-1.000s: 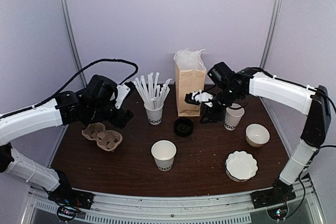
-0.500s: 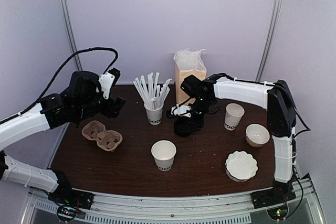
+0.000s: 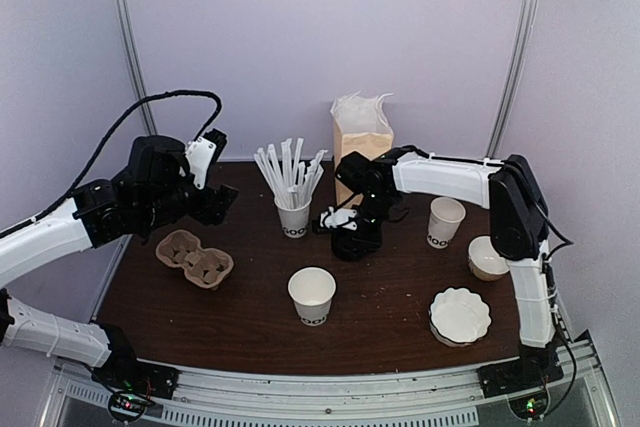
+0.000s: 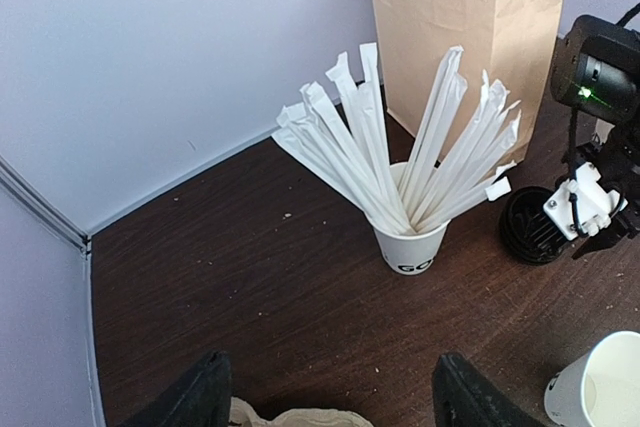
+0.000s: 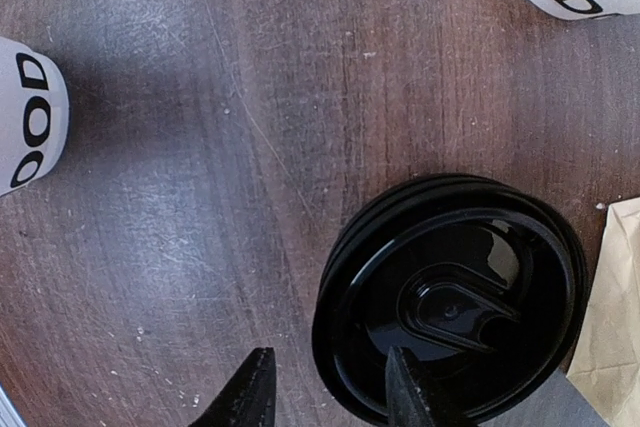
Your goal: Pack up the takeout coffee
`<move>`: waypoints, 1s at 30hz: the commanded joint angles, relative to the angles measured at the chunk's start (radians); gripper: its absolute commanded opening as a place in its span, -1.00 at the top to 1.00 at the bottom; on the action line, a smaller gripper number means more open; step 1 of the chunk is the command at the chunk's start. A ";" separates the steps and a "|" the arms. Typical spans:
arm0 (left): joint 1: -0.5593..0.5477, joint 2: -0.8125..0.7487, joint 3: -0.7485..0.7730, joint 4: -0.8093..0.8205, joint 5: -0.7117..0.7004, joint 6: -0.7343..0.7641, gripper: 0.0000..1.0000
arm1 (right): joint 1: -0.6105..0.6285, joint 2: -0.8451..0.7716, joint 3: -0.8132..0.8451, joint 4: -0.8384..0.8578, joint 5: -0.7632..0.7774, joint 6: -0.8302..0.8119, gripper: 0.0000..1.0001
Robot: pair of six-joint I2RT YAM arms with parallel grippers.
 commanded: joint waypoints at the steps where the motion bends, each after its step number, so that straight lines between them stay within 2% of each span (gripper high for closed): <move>1: 0.001 -0.018 -0.007 0.048 -0.001 0.014 -0.46 | 0.010 0.018 0.029 -0.027 0.009 -0.011 0.25; 15: 0.019 -0.021 -0.007 0.052 0.029 0.016 -0.45 | 0.013 0.033 0.065 -0.055 -0.001 -0.008 0.66; 20: 0.022 -0.021 -0.007 0.051 0.035 0.016 -0.45 | 0.014 0.047 0.071 -0.057 -0.001 -0.006 0.62; 23: 0.022 -0.022 -0.007 0.051 0.036 0.017 -0.45 | 0.016 0.058 0.074 -0.059 0.004 -0.001 0.41; 25: 0.023 -0.022 -0.007 0.050 0.036 0.018 -0.45 | 0.019 0.061 0.074 -0.060 0.006 -0.001 0.35; 28: 0.024 -0.027 -0.008 0.053 0.038 0.019 -0.45 | 0.021 0.060 0.072 -0.059 0.008 0.001 0.38; 30: 0.025 -0.028 -0.008 0.053 0.039 0.019 -0.45 | 0.021 0.061 0.072 -0.059 0.011 0.002 0.48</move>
